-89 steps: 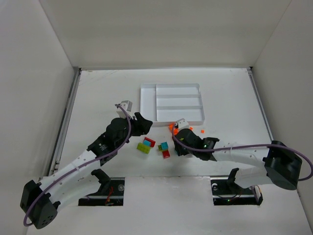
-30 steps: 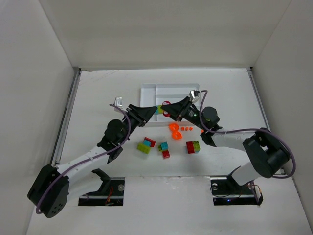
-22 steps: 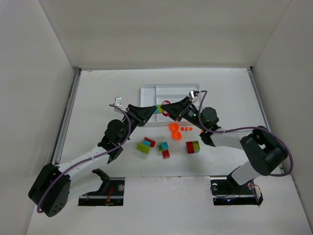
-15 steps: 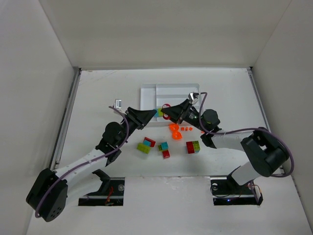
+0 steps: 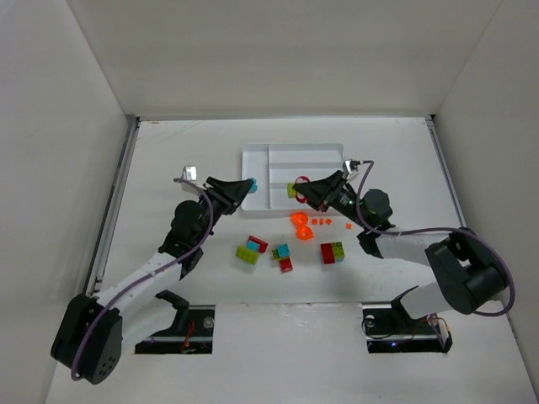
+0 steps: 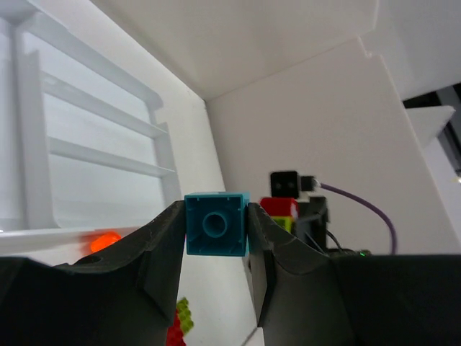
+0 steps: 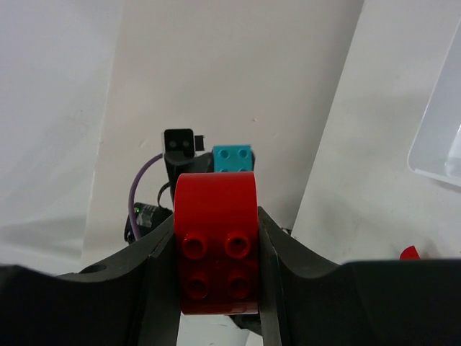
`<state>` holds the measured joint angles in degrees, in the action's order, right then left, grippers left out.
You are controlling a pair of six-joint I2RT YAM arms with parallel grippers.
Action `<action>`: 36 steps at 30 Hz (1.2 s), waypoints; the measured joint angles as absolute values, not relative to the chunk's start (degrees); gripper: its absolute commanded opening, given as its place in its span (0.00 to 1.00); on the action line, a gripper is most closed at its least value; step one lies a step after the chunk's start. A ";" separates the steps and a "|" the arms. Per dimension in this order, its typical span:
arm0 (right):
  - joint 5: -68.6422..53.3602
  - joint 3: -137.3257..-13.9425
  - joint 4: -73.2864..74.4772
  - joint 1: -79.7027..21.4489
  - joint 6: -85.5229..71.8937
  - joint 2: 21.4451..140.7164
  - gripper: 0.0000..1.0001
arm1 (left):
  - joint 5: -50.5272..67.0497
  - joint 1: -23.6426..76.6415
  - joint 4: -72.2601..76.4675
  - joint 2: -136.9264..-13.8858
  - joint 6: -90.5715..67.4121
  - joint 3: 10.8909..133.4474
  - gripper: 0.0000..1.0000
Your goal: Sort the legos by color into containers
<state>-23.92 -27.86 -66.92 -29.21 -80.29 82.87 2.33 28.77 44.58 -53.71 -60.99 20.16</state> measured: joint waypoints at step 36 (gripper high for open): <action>-6.44 -29.04 -28.91 -34.96 -47.77 68.95 0.25 | -13.39 27.42 17.50 -106.15 -34.57 65.65 0.48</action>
<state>-6.44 -29.04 -28.91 -34.96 -47.77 68.95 -13.39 27.42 17.50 -106.15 -34.57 65.65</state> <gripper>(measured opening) 0.432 0.508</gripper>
